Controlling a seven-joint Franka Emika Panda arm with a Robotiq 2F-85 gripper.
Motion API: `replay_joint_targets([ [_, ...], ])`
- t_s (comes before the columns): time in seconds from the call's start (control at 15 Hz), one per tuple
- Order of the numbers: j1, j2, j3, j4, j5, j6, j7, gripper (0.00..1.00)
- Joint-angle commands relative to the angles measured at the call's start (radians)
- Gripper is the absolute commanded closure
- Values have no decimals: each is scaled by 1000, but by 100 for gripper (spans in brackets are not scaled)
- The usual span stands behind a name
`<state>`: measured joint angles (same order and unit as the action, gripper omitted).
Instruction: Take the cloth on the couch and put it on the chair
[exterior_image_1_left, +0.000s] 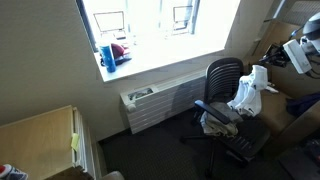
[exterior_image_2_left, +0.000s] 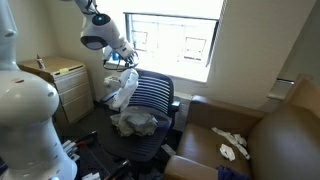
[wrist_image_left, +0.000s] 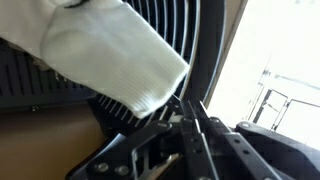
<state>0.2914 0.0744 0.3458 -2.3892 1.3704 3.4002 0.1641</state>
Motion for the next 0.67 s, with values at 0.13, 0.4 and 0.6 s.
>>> replay_joint_targets([
  [0.13,17,24,-22,18,-62,18,49,74],
  [0.4,17,33,-25,20,-63,22,48,74],
  [0.6,17,33,-25,21,-63,23,48,74],
])
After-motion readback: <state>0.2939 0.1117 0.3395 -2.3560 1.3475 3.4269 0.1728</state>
